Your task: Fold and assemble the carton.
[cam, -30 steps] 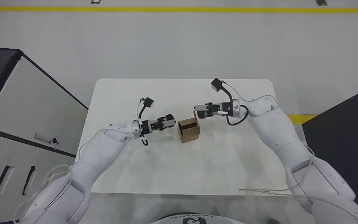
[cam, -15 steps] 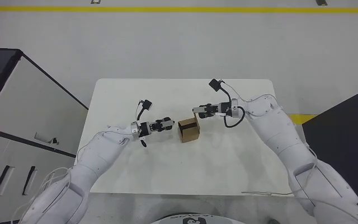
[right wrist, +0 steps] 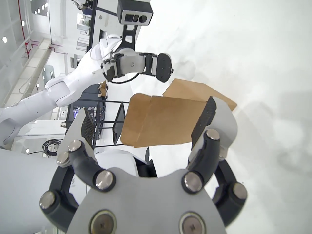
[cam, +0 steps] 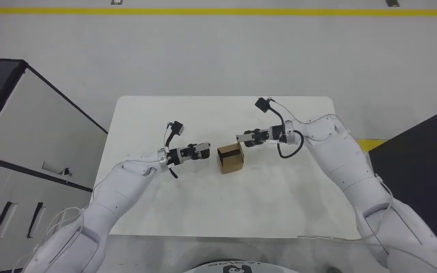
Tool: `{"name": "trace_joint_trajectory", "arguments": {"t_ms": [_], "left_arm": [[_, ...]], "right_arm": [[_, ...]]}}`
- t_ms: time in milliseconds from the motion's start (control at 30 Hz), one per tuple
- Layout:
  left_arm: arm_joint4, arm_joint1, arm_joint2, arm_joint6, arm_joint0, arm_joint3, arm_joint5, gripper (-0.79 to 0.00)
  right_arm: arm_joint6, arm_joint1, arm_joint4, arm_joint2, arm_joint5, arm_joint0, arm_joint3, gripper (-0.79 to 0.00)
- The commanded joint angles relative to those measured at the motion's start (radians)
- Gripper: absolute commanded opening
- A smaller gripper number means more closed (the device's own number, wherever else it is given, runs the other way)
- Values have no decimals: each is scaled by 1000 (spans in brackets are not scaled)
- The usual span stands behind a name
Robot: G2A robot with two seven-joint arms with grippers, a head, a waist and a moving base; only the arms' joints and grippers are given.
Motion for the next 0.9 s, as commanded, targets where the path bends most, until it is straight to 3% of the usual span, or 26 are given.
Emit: {"name": "trace_joint_trajectory", "arguments": {"t_ms": [0,200,567,867], "left_arm": [[-24,5,-16,-33,0,7,2,0],[-55,20,-56,-118,1,21,6,0],[-27,25,-61,-110,8,1,25,0],[-28,95,-194,-138,76,-42,26,0]], "right_arm": [[25,8,16,18,22,-7,-13,0],[32,26,23,57,64,-36,-55,0],[32,26,23,57,64,-36,-55,0],[32,26,23,57,64,-36,-55,0]]}}
